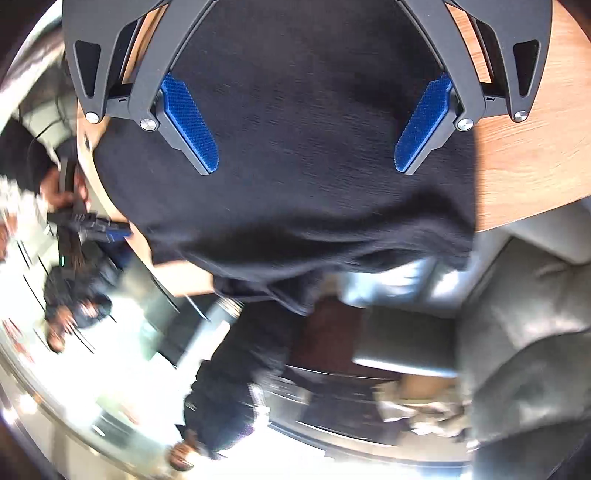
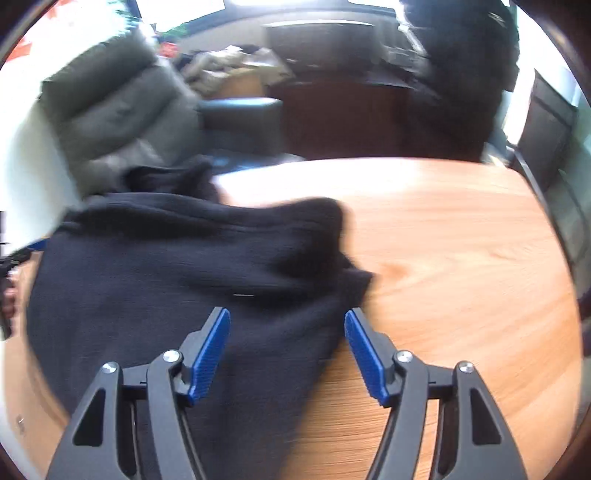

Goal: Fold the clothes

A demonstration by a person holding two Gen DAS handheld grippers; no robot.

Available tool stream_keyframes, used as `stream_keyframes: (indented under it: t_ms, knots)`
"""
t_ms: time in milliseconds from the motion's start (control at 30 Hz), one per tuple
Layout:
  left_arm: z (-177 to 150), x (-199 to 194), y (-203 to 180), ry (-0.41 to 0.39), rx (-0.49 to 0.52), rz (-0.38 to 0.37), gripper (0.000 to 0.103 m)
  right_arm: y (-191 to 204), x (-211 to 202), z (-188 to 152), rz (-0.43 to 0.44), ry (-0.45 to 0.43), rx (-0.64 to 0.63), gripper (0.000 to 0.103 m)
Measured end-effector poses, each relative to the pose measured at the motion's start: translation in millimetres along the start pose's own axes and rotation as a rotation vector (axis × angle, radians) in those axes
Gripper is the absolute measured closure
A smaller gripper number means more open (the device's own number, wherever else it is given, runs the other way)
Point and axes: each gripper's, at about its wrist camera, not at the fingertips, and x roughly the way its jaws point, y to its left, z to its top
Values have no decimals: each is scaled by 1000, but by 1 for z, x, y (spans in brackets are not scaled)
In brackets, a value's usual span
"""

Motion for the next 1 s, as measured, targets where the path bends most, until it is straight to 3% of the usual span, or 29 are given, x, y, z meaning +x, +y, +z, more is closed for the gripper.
stream_keyframes:
  t_ms: [133,233,300,433,667,733,767,800,900,1000]
  knots:
    - [22,25,-2,0,1,-4,5,56,11,9,211,-12,-41,29]
    - [46,48,11,-9,-56,-54,5,79,39,9,251,5,-53,29]
    - [58,77,27,66,-92,-46,6,80,56,3,225,27,-57,29]
    - [59,108,36,134,-99,12,6,61,62,-9,204,23,-52,33]
    - [39,59,-2,41,-16,37,7,45,51,-17,150,17,-61,39]
    - [28,47,-25,56,41,-24,6,38,34,-19,119,12,-48,35]
    - [23,40,-36,64,70,-56,5,33,24,-21,100,5,-39,24]
    - [18,42,-53,78,124,-52,5,26,13,-23,81,-9,-23,15]
    - [8,48,-82,87,223,-16,5,-3,-6,-31,61,-31,85,12]
    - [8,64,-72,128,116,-62,8,-41,-13,-40,57,-6,193,12]
